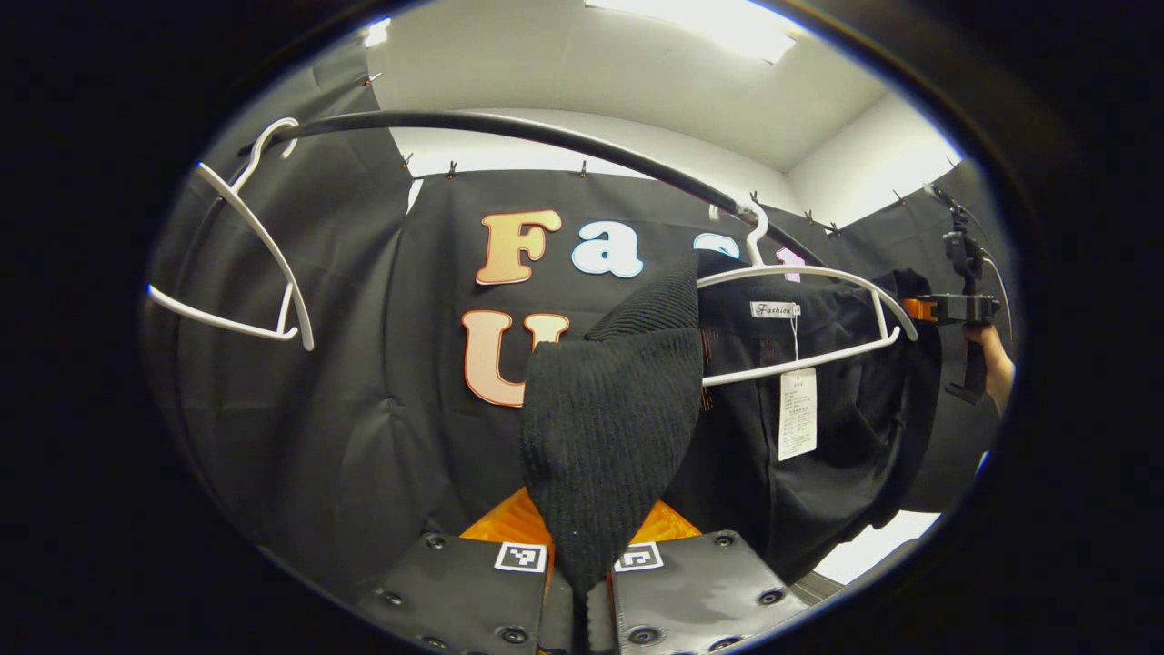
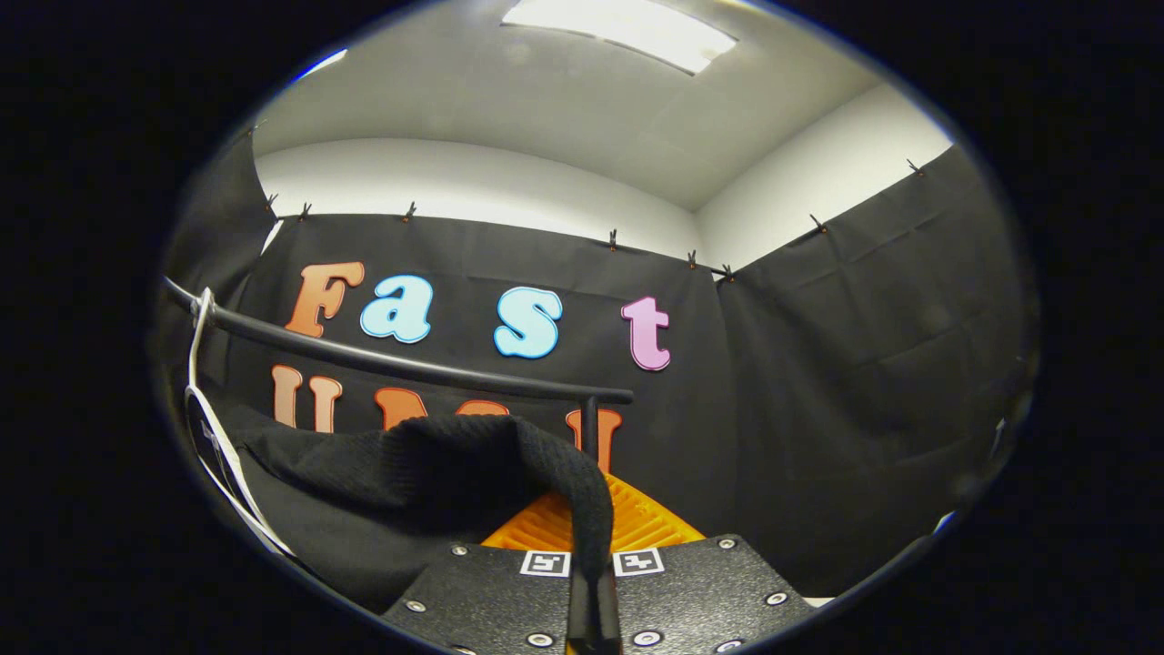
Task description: Grasp the clothes on the hanger with both hands and then place them into the laundry hamper below.
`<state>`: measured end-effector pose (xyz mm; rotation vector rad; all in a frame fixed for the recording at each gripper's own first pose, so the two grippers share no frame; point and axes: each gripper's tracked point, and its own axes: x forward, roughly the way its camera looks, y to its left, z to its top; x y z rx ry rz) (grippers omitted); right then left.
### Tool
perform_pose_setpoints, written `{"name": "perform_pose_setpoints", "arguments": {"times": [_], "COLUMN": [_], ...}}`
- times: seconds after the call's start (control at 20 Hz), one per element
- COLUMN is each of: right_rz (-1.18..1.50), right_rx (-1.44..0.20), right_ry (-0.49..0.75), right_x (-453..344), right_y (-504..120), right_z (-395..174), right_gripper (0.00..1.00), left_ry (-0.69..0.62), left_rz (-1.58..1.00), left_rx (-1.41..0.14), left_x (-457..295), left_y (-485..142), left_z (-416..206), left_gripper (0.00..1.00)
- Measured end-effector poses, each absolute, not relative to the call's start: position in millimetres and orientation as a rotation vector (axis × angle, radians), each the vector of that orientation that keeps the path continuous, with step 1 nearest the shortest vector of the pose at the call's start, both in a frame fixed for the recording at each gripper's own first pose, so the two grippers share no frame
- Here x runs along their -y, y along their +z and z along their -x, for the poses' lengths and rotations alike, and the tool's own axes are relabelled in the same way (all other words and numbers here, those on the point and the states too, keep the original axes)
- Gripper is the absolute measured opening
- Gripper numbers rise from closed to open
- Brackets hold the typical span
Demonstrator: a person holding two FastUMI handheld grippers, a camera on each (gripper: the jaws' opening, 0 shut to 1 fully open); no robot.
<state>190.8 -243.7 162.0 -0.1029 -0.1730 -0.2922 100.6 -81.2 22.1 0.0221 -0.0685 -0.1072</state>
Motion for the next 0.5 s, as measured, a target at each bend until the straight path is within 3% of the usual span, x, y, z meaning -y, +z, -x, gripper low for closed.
{"name": "perform_pose_setpoints", "arguments": {"times": [0.35, 0.4, 0.5], "right_rz": [0.146, 0.142, 0.144], "right_rx": [0.109, 0.105, 0.095], "right_ry": [-0.202, -0.186, -0.150], "right_x": [193.7, 185.0, 164.5], "right_y": [96.3, 88.8, 71.9], "right_z": [-168.5, -160.1, -144.2], "right_gripper": [0.02, 0.10, 0.10], "left_ry": [-0.120, -0.122, -0.111], "left_rz": [-0.025, -0.029, -0.042], "left_rx": [0.073, 0.080, 0.094], "left_x": [81.1, 82.7, 82.4], "left_y": [28.0, 31.6, 39.7], "left_z": [-106.5, -107.6, -110.0], "left_gripper": [0.14, 0.14, 0.14]}}
